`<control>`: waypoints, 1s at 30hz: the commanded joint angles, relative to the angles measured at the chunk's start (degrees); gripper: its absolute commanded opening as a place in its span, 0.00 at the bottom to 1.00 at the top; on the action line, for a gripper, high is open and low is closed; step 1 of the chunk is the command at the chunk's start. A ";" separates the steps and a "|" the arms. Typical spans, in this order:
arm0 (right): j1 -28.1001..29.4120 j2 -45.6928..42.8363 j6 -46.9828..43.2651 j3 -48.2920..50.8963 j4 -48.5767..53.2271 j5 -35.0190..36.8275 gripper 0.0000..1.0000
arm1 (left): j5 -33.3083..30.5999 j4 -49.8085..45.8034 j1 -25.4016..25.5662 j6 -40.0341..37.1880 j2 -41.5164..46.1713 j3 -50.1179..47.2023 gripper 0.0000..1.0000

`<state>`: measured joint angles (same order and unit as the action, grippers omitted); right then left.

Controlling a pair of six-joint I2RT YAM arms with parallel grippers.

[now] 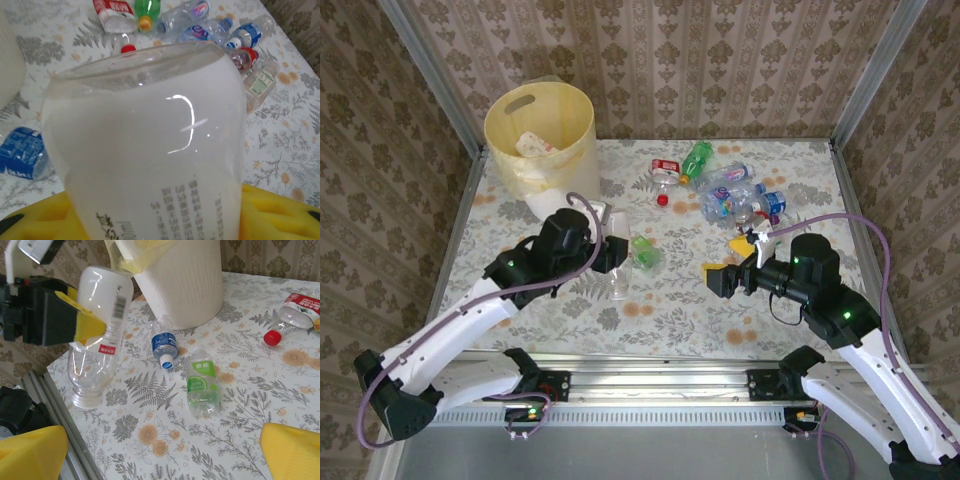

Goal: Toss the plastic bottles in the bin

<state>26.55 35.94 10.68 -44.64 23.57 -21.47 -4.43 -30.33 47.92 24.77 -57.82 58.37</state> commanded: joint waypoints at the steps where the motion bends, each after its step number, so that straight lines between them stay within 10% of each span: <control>1: 0.44 -0.78 0.90 -0.54 -0.36 -1.65 1.00 | -2.37 2.11 -0.07 -4.27 2.66 1.67 0.43; 20: 0.44 -1.05 1.10 -0.45 -0.48 -1.95 1.00 | -18.07 13.05 -0.48 -19.38 11.13 5.12 0.38; 30: 0.44 -0.97 0.83 -0.53 -0.48 -1.91 1.00 | -14.92 25.30 -3.68 -29.10 11.86 6.18 0.41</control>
<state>26.55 35.57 10.85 -44.64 23.57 -22.55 -19.35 -12.05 45.34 0.49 -46.76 62.30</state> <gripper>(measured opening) 0.999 0.535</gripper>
